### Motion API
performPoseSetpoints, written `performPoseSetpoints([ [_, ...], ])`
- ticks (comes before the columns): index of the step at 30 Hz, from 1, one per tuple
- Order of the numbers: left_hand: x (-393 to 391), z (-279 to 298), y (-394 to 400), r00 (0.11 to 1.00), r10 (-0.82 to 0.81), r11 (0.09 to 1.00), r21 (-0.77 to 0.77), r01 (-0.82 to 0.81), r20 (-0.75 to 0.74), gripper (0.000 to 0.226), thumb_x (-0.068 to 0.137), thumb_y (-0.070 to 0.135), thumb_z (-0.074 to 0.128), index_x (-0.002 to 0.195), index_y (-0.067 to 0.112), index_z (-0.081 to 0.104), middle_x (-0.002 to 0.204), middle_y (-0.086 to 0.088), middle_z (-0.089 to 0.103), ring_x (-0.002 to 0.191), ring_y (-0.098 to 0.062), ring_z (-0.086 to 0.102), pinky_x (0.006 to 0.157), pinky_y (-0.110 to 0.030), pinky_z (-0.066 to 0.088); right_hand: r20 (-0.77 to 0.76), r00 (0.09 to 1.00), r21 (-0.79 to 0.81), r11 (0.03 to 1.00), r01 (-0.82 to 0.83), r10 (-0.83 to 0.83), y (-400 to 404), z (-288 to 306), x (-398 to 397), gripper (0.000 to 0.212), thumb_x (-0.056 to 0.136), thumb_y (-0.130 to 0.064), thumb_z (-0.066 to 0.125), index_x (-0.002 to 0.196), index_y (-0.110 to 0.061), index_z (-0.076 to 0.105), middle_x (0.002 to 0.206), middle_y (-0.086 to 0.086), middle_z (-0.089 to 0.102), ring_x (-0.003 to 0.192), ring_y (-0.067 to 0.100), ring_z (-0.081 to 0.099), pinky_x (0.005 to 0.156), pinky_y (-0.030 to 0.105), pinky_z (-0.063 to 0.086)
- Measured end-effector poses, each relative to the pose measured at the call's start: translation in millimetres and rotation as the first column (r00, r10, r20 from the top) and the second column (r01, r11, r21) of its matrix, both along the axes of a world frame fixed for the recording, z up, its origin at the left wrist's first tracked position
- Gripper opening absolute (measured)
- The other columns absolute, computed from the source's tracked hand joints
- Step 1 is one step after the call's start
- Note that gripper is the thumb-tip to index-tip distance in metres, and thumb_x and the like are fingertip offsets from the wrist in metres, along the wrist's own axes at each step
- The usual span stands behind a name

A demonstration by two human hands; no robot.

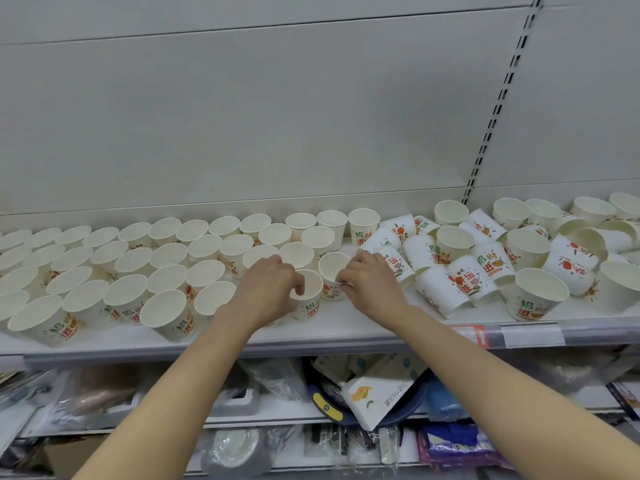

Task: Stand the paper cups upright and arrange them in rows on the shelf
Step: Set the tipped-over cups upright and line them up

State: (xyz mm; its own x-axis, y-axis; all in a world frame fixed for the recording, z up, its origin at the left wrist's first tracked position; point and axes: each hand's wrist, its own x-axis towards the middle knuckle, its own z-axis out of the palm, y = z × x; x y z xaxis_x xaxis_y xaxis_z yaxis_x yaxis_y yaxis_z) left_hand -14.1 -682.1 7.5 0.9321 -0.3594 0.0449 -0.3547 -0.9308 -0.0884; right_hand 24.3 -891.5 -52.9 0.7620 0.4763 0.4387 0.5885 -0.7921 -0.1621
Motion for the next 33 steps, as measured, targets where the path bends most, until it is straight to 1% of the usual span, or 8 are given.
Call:
performPoseSetpoints([
  [3, 3, 10, 1, 0.997, 0.014, 0.995, -0.094, -0.021, -0.077, 0.040, 0.079, 0.056, 0.070, 0.114, 0.036, 0.066, 0.112, 0.012, 0.065, 0.105, -0.013, 0.051, 0.075, -0.028, 0.041, 0.003, 1.000, -0.044, 0.999, -0.008, 0.008, 6, -3, -1, 0.008, 0.084, -0.018, 0.065, 0.089, -0.015, 0.070, 0.082, -0.001, 0.067, 0.091, 0.028, 0.051, 0.093, 0.042, 0.037],
  [5, 7, 16, -5, 0.999, 0.023, 0.969, -0.245, -0.034, -0.048, 0.037, 0.081, 0.060, 0.065, 0.109, 0.035, 0.068, 0.107, 0.016, 0.066, 0.101, -0.008, 0.055, 0.075, -0.030, 0.045, 0.031, 1.000, -0.009, 1.000, -0.001, 0.001, 5, -3, -3, 0.016, 0.083, -0.023, 0.068, 0.097, -0.016, 0.069, 0.090, 0.000, 0.067, 0.093, 0.027, 0.053, 0.090, 0.043, 0.042],
  [11, 46, 18, -49, 0.998, 0.068, 0.926, -0.371, -0.064, -0.003, 0.021, 0.089, 0.041, 0.062, 0.107, 0.031, 0.069, 0.110, 0.013, 0.068, 0.103, -0.011, 0.061, 0.077, -0.031, 0.049, 0.084, 0.984, 0.127, 0.981, 0.147, -0.158, -40, 5, -9, 0.023, 0.086, -0.024, 0.066, 0.108, -0.017, 0.066, 0.104, 0.001, 0.066, 0.099, 0.026, 0.053, 0.082, 0.040, 0.044],
  [16, 97, 9, -110, 0.998, -0.041, 0.966, -0.256, 0.026, -0.054, 0.031, 0.094, 0.030, 0.055, 0.124, 0.027, 0.062, 0.128, 0.002, 0.059, 0.117, -0.022, 0.055, 0.087, -0.036, 0.046, 0.048, 0.946, 0.092, 0.945, 0.314, -0.319, -88, 9, 3, 0.017, 0.081, -0.023, 0.072, 0.095, -0.015, 0.070, 0.090, 0.003, 0.068, 0.088, 0.030, 0.055, 0.074, 0.039, 0.044],
  [19, 129, 7, -138, 0.992, -0.070, 0.982, -0.180, 0.051, -0.104, 0.035, 0.097, 0.024, 0.050, 0.132, 0.027, 0.055, 0.137, -0.001, 0.052, 0.122, -0.024, 0.051, 0.091, -0.038, 0.044, -0.087, 0.923, -0.011, 0.927, 0.376, -0.375, -93, 15, 11, 0.033, 0.085, -0.038, 0.063, 0.108, -0.016, 0.066, 0.100, 0.004, 0.065, 0.096, 0.028, 0.051, 0.081, 0.040, 0.042],
  [23, 160, 4, -163, 0.973, -0.090, 0.996, -0.027, 0.086, -0.211, 0.043, 0.098, 0.016, 0.049, 0.139, 0.028, 0.049, 0.136, -0.002, 0.048, 0.121, -0.025, 0.053, 0.093, -0.038, 0.045, -0.046, 0.924, -0.187, 0.912, 0.365, -0.379, -75, 12, 18, 0.048, 0.074, -0.049, 0.069, 0.103, -0.012, 0.059, 0.093, 0.008, 0.062, 0.089, 0.029, 0.053, 0.076, 0.039, 0.042],
  [27, 173, 2, -170, 0.963, -0.080, 0.993, 0.058, 0.098, -0.258, 0.036, 0.092, 0.018, 0.056, 0.128, 0.024, 0.059, 0.122, -0.004, 0.058, 0.112, -0.025, 0.056, 0.089, -0.037, 0.048, -0.024, 0.912, -0.239, 0.888, 0.392, -0.409, -61, 2, 25, 0.068, 0.061, -0.055, 0.075, 0.108, -0.008, 0.059, 0.080, 0.009, 0.065, 0.077, 0.030, 0.056, 0.076, 0.041, 0.043],
  [33, 173, 5, -158, 0.968, -0.084, 0.996, -0.049, 0.074, -0.236, 0.014, 0.084, 0.031, 0.068, 0.095, 0.022, 0.065, 0.101, 0.003, 0.065, 0.091, -0.018, 0.058, 0.072, -0.031, 0.046, -0.031, 0.909, -0.197, 0.894, 0.403, -0.416, -59, -6, 27, 0.076, 0.060, -0.047, 0.077, 0.120, -0.005, 0.055, 0.073, 0.007, 0.064, 0.067, 0.028, 0.059, 0.071, 0.039, 0.042],
])
